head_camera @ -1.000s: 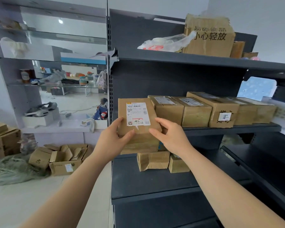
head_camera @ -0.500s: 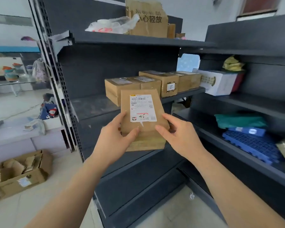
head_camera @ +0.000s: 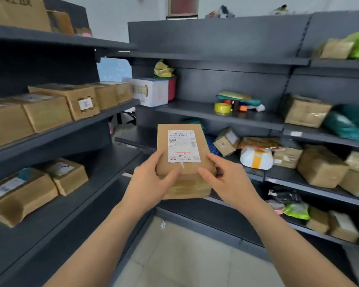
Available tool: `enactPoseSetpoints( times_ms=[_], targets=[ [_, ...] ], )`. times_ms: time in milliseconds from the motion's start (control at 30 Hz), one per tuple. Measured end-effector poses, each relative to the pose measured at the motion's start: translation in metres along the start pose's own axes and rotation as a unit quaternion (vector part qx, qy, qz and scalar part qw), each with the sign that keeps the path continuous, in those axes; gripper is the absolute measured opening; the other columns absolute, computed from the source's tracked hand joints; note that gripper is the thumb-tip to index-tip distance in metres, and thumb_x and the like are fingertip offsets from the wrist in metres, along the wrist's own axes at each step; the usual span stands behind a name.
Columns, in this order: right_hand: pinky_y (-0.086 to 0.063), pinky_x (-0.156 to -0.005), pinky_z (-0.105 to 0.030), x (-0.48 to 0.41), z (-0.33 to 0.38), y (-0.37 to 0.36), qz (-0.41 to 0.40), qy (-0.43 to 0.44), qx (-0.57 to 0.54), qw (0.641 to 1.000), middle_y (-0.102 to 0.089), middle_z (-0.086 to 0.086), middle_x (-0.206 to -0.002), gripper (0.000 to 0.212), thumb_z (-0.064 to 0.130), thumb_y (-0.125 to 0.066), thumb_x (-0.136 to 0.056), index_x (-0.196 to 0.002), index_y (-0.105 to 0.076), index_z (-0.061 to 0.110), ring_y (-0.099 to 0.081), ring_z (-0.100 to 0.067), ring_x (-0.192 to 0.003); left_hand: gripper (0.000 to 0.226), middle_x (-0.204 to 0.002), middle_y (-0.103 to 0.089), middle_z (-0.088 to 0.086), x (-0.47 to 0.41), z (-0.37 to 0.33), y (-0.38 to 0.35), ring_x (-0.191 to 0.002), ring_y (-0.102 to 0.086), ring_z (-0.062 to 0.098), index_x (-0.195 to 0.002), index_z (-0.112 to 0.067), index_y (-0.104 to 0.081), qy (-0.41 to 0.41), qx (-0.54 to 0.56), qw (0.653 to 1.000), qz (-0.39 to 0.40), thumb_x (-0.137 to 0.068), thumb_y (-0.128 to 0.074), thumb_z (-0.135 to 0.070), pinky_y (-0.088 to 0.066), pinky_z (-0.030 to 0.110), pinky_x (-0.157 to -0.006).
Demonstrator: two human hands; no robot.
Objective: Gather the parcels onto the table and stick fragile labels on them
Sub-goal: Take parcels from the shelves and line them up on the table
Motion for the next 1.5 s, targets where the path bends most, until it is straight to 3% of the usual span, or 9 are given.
enactPoseSetpoints(
  times_ms=[233, 367, 467, 567, 633, 733, 800, 1167, 1500],
  targets=[
    [-0.055, -0.077, -0.027, 0.026, -0.110, 0.134, -0.072, -0.084, 0.076, 0.991, -0.063, 0.012, -0.112, 0.059, 0.044, -0.061, -0.088, -0.141, -0.044, 0.023, -0.063, -0.006, -0.089, 0.067, -0.110, -0.052, -0.026, -0.031, -0.086, -0.166, -0.087, -0.051, -0.012, -0.144, -0.027, -0.036, -0.061, 0.039, 0.991, 0.113, -0.085, -0.065, -0.042, -0.042, 0.004, -0.068],
    [-0.052, -0.078, -0.021, 0.050, -0.168, 0.207, -0.120, -0.128, 0.116, 0.978, -0.061, 0.015, -0.105, 0.060, 0.043, -0.062, -0.088, -0.141, -0.045, 0.021, -0.062, -0.004, -0.088, 0.068, -0.122, -0.053, -0.016, -0.037, -0.135, -0.260, -0.101, -0.054, 0.000, -0.145, -0.028, -0.034, -0.094, 0.061, 0.978, 0.174, -0.085, -0.064, -0.043, -0.050, 0.021, -0.084],
    [-0.053, -0.081, -0.025, 0.069, -0.209, 0.252, -0.150, -0.162, 0.140, 0.965, -0.065, 0.009, -0.110, 0.062, 0.045, -0.062, -0.087, -0.141, -0.045, 0.020, -0.062, -0.005, -0.089, 0.063, -0.110, -0.048, -0.021, -0.037, -0.166, -0.325, -0.088, -0.049, -0.012, -0.143, -0.029, -0.037, -0.117, 0.080, 0.965, 0.222, -0.087, -0.063, -0.039, -0.044, 0.008, -0.068],
    [-0.053, -0.083, -0.030, 0.087, -0.245, 0.292, -0.175, -0.203, 0.172, 0.948, -0.064, 0.006, -0.114, 0.066, 0.050, -0.060, -0.086, -0.143, -0.042, 0.022, -0.062, -0.008, -0.091, 0.063, -0.107, -0.045, -0.025, -0.037, -0.194, -0.384, -0.088, -0.048, -0.011, -0.143, -0.030, -0.037, -0.122, 0.102, 0.949, 0.272, -0.087, -0.064, -0.038, -0.039, 0.004, -0.065],
    [-0.053, -0.083, -0.027, 0.098, -0.266, 0.316, -0.192, -0.228, 0.183, 0.937, -0.064, 0.007, -0.113, 0.066, 0.052, -0.060, -0.086, -0.143, -0.042, 0.023, -0.061, -0.007, -0.091, 0.064, -0.115, -0.049, -0.022, -0.037, -0.213, -0.419, -0.094, -0.049, -0.009, -0.143, -0.029, -0.037, -0.135, 0.113, 0.938, 0.298, -0.086, -0.064, -0.039, -0.041, 0.004, -0.073],
    [-0.052, -0.086, -0.027, 0.112, -0.295, 0.348, -0.218, -0.256, 0.197, 0.921, -0.063, 0.006, -0.122, 0.069, 0.053, -0.060, -0.085, -0.143, -0.041, 0.021, -0.060, -0.007, -0.099, 0.071, -0.137, -0.049, -0.010, -0.041, -0.237, -0.472, -0.118, -0.048, 0.007, -0.144, -0.031, -0.034, -0.160, 0.111, 0.923, 0.331, -0.082, -0.064, -0.048, -0.045, 0.029, -0.099],
    [-0.053, -0.085, -0.027, 0.119, -0.312, 0.369, -0.235, -0.272, 0.205, 0.910, -0.063, 0.006, -0.123, 0.068, 0.051, -0.060, -0.086, -0.143, -0.041, 0.020, -0.060, -0.006, -0.099, 0.071, -0.139, -0.048, -0.010, -0.042, -0.256, -0.504, -0.119, -0.047, 0.008, -0.145, -0.032, -0.033, -0.176, 0.114, 0.912, 0.353, -0.083, -0.064, -0.047, -0.044, 0.031, -0.100],
    [-0.051, -0.090, -0.025, 0.149, -0.386, 0.469, -0.346, -0.377, 0.238, 0.826, -0.058, 0.007, -0.129, 0.068, 0.047, -0.059, -0.088, -0.145, -0.037, 0.017, -0.057, -0.007, -0.108, 0.066, -0.115, -0.045, -0.022, -0.049, -0.370, -0.655, -0.102, -0.044, -0.003, -0.145, -0.030, -0.033, -0.301, 0.146, 0.816, 0.471, -0.087, -0.063, -0.040, -0.036, 0.013, -0.081],
    [-0.054, -0.085, -0.037, 0.236, -0.429, 0.538, -0.434, -0.477, 0.249, 0.723, -0.067, -0.001, -0.114, 0.064, 0.049, -0.061, -0.086, -0.140, -0.046, 0.019, -0.064, -0.015, -0.096, 0.065, -0.121, -0.048, -0.020, 0.020, -0.449, -0.775, -0.109, -0.047, 0.002, -0.144, -0.031, -0.034, -0.364, 0.160, 0.711, 0.580, -0.087, -0.061, -0.043, -0.047, 0.027, -0.092]
  ],
)
Point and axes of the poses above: each hand's wrist, its own x-axis away from the middle knuckle, its own y-axis out of the back of the hand, z = x × y, the point moved 10 cm from there along -x, towards the middle knuckle
